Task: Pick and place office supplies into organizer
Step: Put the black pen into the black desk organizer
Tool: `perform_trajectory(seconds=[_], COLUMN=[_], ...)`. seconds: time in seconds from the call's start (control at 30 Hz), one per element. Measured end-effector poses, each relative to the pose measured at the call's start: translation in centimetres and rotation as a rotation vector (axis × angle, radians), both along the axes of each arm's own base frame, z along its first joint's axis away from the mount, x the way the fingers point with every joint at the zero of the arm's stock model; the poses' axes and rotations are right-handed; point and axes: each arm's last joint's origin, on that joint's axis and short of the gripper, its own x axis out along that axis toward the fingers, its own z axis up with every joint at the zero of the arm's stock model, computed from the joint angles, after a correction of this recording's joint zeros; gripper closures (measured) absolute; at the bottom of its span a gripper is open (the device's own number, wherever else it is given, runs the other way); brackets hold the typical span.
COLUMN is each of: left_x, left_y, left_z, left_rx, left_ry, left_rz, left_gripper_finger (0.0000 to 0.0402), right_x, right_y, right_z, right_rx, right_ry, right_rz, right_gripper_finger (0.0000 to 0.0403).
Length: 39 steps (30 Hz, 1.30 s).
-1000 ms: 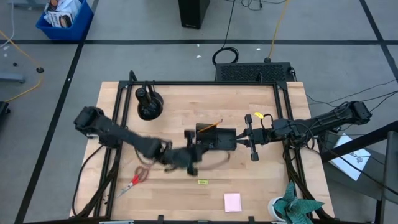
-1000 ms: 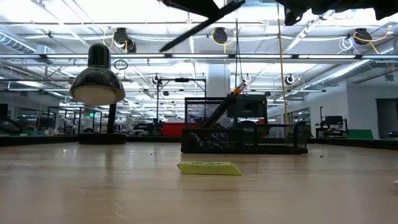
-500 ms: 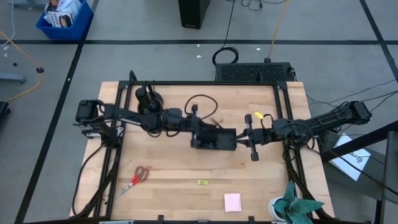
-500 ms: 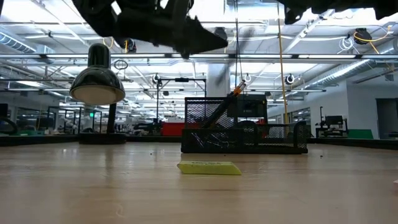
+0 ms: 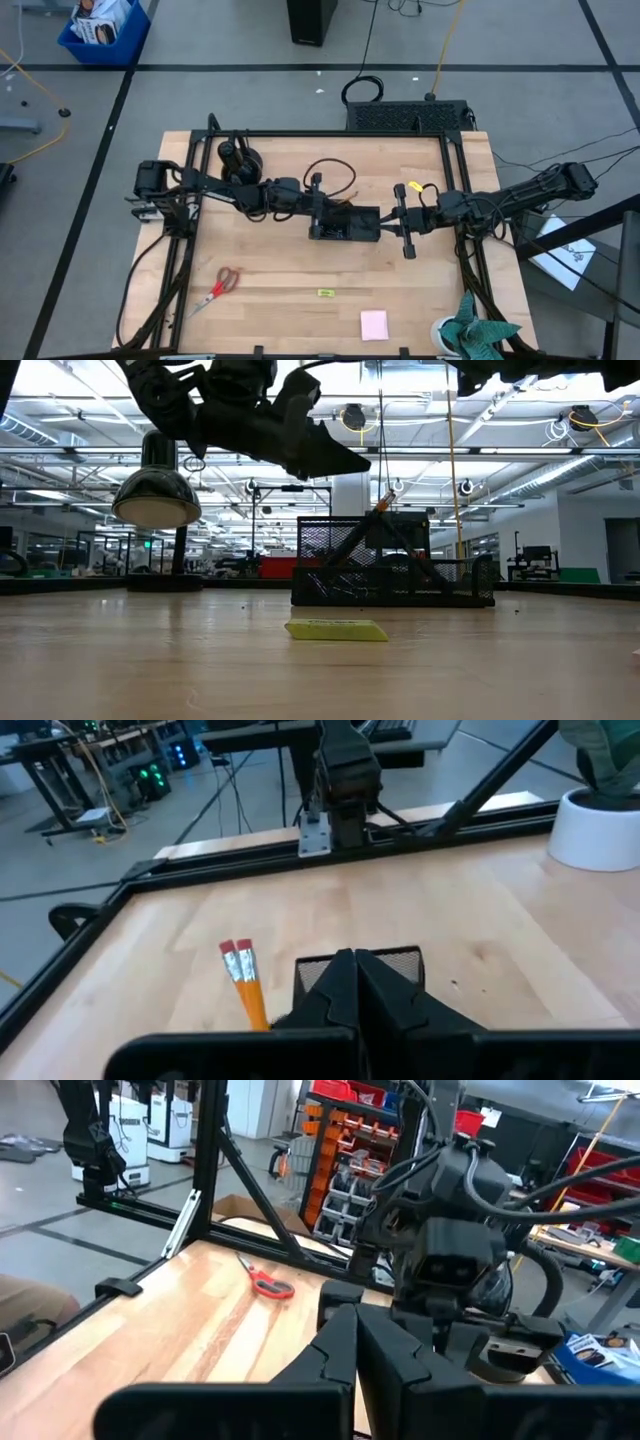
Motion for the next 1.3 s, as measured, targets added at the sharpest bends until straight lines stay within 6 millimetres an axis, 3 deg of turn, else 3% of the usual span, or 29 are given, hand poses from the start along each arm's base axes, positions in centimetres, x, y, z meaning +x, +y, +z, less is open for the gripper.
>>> perform_trajectory(seconds=[0.3,0.53,0.67,0.87,1.1,1.3], left_x=[0.0,-0.3,-1.1,-3.4,-6.2,-7.3], left_y=[-1.1,-4.0,-5.9,-9.3,-12.6,-14.4], left_z=[0.1,-0.1,0.4,0.8,0.6,0.2], left_rx=[-0.016,0.036,0.061,0.049,0.035,0.06], left_ry=[0.007,0.053,0.113,0.256,0.402,0.447], left_rz=[-0.024,-0.007,0.0,0.023,0.067,0.028], left_gripper_finger=[0.0401,0.0401,0.0401,0.0401,0.04,0.0394], right_x=[0.0,-0.1,-0.2,-0.3,2.4,5.2], right_y=[0.0,0.0,-0.3,-0.4,-0.2,-0.8], right_z=[-0.1,-0.7,-1.5,-2.0,-3.5,-5.0], right_rx=[-0.005,0.016,0.053,0.197,0.238,0.247], right_ry=[0.014,0.07,0.161,0.277,0.429,0.637], right_rz=[-0.004,-0.013,-0.109,-0.181,-0.298,-0.429], right_gripper_finger=[0.0403,0.0403,0.0398,0.0355,0.0286,0.0263])
